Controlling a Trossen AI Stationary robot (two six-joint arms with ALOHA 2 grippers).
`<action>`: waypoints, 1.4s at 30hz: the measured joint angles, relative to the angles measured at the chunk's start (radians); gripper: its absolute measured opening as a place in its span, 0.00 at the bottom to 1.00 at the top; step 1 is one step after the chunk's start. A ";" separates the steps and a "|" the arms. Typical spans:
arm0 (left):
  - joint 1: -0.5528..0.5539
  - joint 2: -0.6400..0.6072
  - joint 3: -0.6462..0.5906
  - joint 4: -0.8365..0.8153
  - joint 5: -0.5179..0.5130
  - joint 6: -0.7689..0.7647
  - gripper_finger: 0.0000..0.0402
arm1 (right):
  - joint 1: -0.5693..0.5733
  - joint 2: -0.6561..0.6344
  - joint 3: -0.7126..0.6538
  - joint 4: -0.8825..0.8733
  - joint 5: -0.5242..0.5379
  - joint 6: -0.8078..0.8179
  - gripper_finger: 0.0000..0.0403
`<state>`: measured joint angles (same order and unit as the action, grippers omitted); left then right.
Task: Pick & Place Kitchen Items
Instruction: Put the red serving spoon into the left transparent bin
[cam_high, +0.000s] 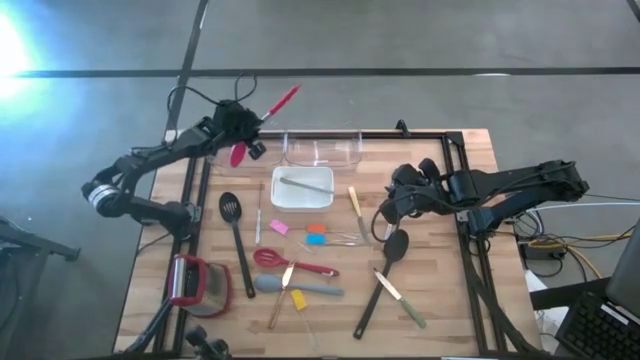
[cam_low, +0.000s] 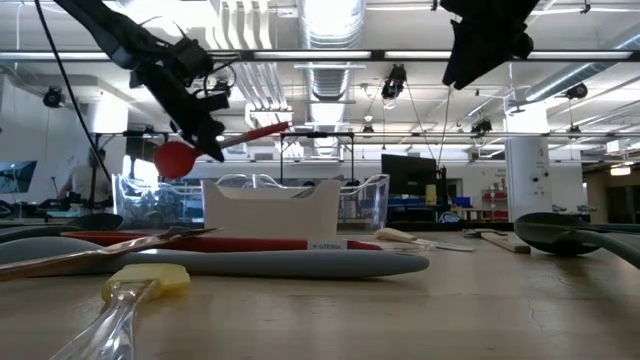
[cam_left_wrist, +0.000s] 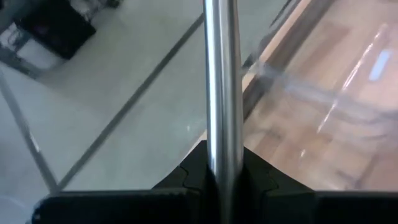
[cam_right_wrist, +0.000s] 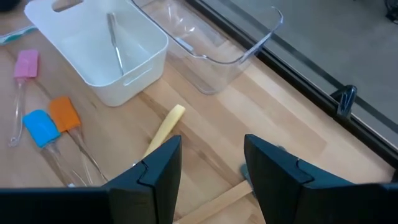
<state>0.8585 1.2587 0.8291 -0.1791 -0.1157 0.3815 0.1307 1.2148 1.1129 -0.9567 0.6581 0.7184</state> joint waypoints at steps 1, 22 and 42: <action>-0.023 0.000 0.000 0.013 -0.038 -0.012 0.11 | 0.000 0.000 0.004 0.004 0.000 -0.002 0.41; -0.160 0.113 -0.258 0.519 -0.718 0.375 0.11 | 0.000 0.000 -0.006 0.017 -0.003 -0.011 0.41; -0.024 0.241 -0.223 0.518 -0.528 0.485 0.11 | 0.000 0.000 -0.006 0.032 -0.003 -0.019 0.41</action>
<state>0.8349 1.4995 0.6060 0.3385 -0.6435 0.8663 0.1307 1.2148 1.1069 -0.9246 0.6552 0.6994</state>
